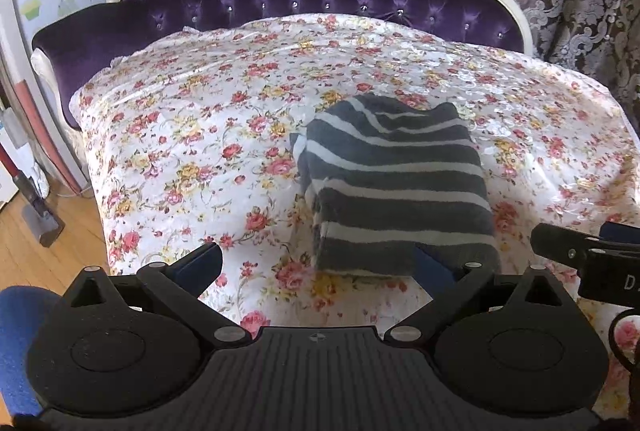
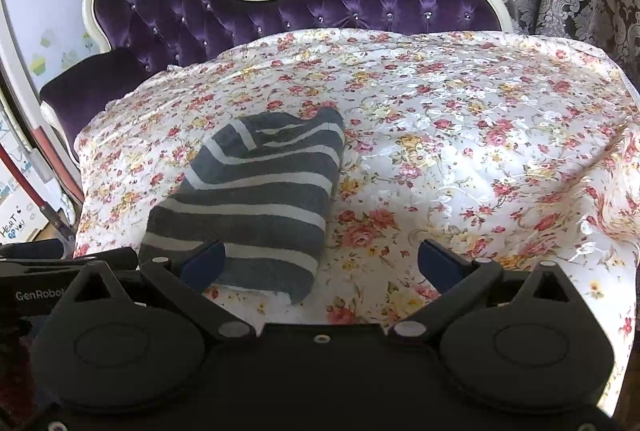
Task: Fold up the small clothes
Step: 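Open both tools and withdraw from the folded cardigan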
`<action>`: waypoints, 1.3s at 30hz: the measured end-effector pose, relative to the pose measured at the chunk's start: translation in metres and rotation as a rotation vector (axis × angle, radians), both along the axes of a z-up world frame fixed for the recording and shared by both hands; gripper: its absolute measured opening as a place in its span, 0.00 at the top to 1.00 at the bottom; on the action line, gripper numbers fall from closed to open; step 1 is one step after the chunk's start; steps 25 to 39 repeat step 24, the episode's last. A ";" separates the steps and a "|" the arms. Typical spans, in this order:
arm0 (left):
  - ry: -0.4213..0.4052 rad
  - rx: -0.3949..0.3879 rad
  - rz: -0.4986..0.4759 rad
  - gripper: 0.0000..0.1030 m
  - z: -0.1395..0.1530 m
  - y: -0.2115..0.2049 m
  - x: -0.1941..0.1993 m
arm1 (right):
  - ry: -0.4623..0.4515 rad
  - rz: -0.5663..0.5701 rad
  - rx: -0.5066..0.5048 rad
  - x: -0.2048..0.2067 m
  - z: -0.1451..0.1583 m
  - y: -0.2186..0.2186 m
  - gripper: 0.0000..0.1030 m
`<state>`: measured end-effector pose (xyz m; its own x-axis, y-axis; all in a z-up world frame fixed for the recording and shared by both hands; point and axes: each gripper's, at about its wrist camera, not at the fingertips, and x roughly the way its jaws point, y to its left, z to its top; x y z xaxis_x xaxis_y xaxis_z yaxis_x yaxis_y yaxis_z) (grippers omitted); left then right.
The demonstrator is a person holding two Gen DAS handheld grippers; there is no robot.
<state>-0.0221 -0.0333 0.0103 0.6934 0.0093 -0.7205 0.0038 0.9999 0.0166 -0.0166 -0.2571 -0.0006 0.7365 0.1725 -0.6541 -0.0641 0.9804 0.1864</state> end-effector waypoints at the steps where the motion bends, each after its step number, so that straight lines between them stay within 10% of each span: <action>1: 0.002 -0.001 0.000 0.02 0.000 0.000 0.000 | 0.005 0.004 0.005 0.000 -0.001 0.000 0.01; 39: 0.019 0.005 -0.006 0.02 -0.005 0.001 0.005 | 0.045 0.020 0.018 0.007 -0.007 0.006 0.01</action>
